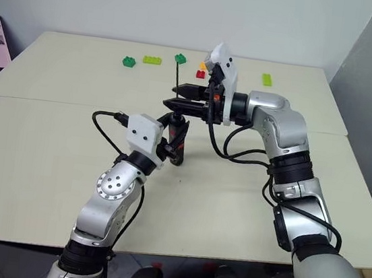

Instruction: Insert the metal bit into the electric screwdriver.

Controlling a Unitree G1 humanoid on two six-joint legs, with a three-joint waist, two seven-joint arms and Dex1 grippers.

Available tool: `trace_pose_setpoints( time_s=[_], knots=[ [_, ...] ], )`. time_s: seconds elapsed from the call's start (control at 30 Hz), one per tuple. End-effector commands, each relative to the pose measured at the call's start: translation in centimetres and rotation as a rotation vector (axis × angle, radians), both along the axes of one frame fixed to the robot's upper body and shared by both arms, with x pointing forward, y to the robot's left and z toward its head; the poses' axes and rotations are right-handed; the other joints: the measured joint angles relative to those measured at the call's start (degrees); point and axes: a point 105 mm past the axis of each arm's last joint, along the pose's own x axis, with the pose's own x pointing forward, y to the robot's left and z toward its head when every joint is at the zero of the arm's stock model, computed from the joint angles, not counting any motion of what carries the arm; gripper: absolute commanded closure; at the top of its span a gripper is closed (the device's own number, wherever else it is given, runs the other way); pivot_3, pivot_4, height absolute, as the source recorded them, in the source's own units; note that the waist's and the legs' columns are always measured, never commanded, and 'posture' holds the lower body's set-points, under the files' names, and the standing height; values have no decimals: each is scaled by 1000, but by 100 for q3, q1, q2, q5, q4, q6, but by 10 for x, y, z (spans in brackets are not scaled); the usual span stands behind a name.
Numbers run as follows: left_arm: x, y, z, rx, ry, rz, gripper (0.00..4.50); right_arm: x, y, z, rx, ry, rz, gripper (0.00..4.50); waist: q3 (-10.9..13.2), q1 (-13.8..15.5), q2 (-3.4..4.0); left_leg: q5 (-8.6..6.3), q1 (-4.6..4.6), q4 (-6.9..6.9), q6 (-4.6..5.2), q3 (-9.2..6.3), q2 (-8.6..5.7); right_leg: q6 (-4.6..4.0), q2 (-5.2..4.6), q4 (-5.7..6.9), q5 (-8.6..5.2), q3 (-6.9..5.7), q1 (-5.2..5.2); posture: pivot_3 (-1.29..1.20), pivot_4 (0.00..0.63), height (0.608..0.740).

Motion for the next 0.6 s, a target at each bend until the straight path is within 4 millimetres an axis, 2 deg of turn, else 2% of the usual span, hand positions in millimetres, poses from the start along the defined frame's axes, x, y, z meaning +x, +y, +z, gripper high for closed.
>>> trace_pose_setpoints(
  time_s=[0.03,0.27,0.37,0.53,0.6],
  knots=[
    [3,13,1,9,-8,60,2850,-3,-1,18,30,-60,13,2100,0,-1,0,0,0,0,0,0,0,0,0,1,0,0,-1,0,150,740],
    [3,13,2,7,-10,61,2850,-13,-13,22,50,-46,61,2100,0,4,0,0,0,0,0,0,0,0,0,1,0,0,0,0,150,740],
    [4,13,2,6,-10,59,2850,-15,-18,23,55,-43,63,1590,0,2,0,0,-1,0,0,0,0,0,0,1,0,0,0,0,150,740],
    [6,11,7,11,-22,43,2850,-13,-32,26,69,-40,4,429,0,2,0,0,1,0,0,0,0,0,0,3,0,0,0,0,150,740],
    [8,10,14,29,-45,36,2850,-13,-43,27,68,-50,-37,408,0,17,0,0,-1,0,0,-1,0,0,0,3,0,-2,1,0,150,740]
  ],
)
